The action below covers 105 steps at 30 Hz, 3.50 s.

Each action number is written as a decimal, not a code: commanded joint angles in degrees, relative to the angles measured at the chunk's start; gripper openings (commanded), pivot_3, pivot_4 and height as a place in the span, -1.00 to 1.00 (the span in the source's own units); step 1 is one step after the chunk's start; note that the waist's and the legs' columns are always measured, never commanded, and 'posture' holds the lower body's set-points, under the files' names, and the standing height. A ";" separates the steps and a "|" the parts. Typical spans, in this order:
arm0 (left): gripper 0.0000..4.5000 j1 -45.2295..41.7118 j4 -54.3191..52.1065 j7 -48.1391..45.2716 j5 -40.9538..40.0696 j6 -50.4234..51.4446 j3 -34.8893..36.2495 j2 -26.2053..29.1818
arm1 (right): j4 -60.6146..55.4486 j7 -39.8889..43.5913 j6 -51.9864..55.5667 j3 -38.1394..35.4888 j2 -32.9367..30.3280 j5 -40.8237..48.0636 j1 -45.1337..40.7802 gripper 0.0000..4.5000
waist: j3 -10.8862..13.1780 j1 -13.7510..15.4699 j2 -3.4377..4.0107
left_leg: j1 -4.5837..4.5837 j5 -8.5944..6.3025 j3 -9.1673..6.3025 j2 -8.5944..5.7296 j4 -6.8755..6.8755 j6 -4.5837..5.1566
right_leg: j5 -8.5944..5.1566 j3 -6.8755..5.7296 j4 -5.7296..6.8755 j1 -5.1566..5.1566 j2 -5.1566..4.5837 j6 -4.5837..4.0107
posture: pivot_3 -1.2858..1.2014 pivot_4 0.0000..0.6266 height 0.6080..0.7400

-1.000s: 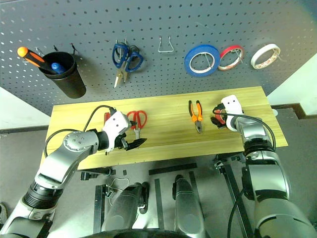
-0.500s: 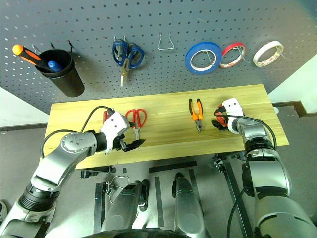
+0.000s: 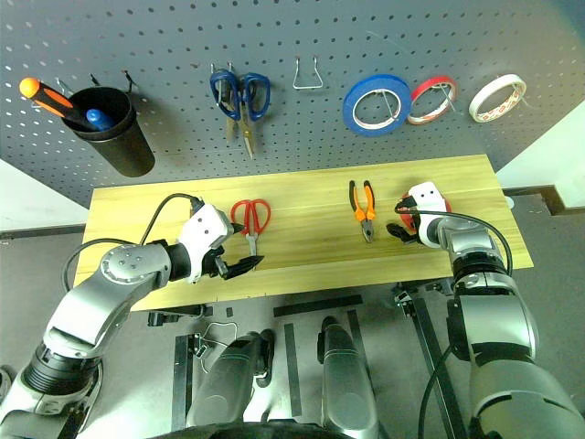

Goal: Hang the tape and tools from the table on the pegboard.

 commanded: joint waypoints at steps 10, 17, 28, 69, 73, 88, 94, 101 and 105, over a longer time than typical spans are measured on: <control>0.75 0.19 -3.24 1.21 -1.61 0.84 2.54 1.09 | 1.86 -0.50 -0.43 -0.44 -0.50 -0.07 -0.51 0.92 | 0.17 0.02 -0.04 | 0.00 0.00 -0.01 0.00 0.00 -0.01 | 0.00 0.00 0.00 0.00 0.00 0.00 | 0.17 0.24 1.00; 0.76 -0.86 -2.57 1.52 -1.44 0.43 2.35 0.93 | 2.27 -1.14 -0.90 -0.47 -0.59 -0.17 -0.56 0.00 | 0.18 0.23 -0.03 | 0.00 0.00 -0.01 -0.01 0.00 -0.02 | 0.00 -0.01 -0.01 0.00 0.00 0.00 | 0.17 0.21 1.00; 0.76 -2.82 -0.69 0.81 -1.52 -1.65 1.89 0.18 | 2.00 -1.97 -2.66 -1.48 -1.06 0.44 -0.93 -0.70 | 0.17 0.60 -0.03 | -0.01 0.05 -0.01 -0.02 0.00 -0.10 | 0.00 -0.03 -0.01 -0.01 -0.01 0.01 | 0.17 0.10 1.00; 0.76 -7.63 8.62 -5.68 -9.23 -22.77 6.45 -8.68 | -82.79 -0.88 18.82 -28.90 -8.57 29.18 36.59 -0.70 | -0.17 1.37 0.14 | -0.43 0.41 -0.16 -0.11 0.25 -0.68 | 0.04 -0.84 0.15 -0.29 -0.23 0.01 | 0.10 -0.20 1.00; 0.76 -7.56 8.86 -5.63 -9.36 -23.28 6.61 -8.65 | -83.79 -0.98 18.32 -28.89 -8.51 30.69 36.66 -0.70 | -0.21 1.35 0.14 | -0.42 0.42 -0.15 -0.11 0.29 -0.68 | 0.04 -0.84 0.20 -0.29 -0.23 0.01 | 0.10 -0.21 1.00; 0.76 -8.45 9.53 -4.21 -9.16 -24.47 7.00 -9.95 | -78.63 -1.99 12.79 -22.75 -6.59 30.44 28.12 -0.70 | -1.09 1.31 0.13 | -0.37 0.43 -0.15 -0.10 0.67 -0.69 | 0.08 -0.84 0.51 -0.20 -0.21 0.01 | 0.11 -0.21 1.00; 0.76 -8.82 7.64 -2.98 -9.82 -23.57 7.08 -10.44 | -72.03 -1.83 8.90 -19.56 -5.06 29.24 24.55 -0.70 | -1.09 1.31 0.13 | -0.35 0.42 -0.15 -0.12 1.07 -0.66 | 0.10 -0.82 0.99 -0.19 -0.21 -0.03 | 0.11 -0.20 1.00; 0.76 -8.58 7.32 -2.66 -10.26 -23.66 7.28 -9.91 | -70.08 -1.65 7.20 -19.06 -5.54 29.02 24.24 -0.70 | -1.10 1.32 0.14 | -0.30 0.45 -0.18 -0.11 1.08 -0.69 | 0.14 -0.83 1.08 -0.18 -0.19 -0.09 | 0.12 -0.22 1.00; 0.76 -8.43 7.66 -2.64 -10.18 -24.05 6.93 -9.98 | -69.87 -2.02 6.96 -19.55 -5.92 28.51 24.79 -0.70 | -1.11 1.33 0.14 | -0.30 0.45 -0.17 -0.11 1.08 -0.69 | 0.15 -0.82 1.08 -0.19 -0.19 -0.09 | 0.12 -0.24 1.00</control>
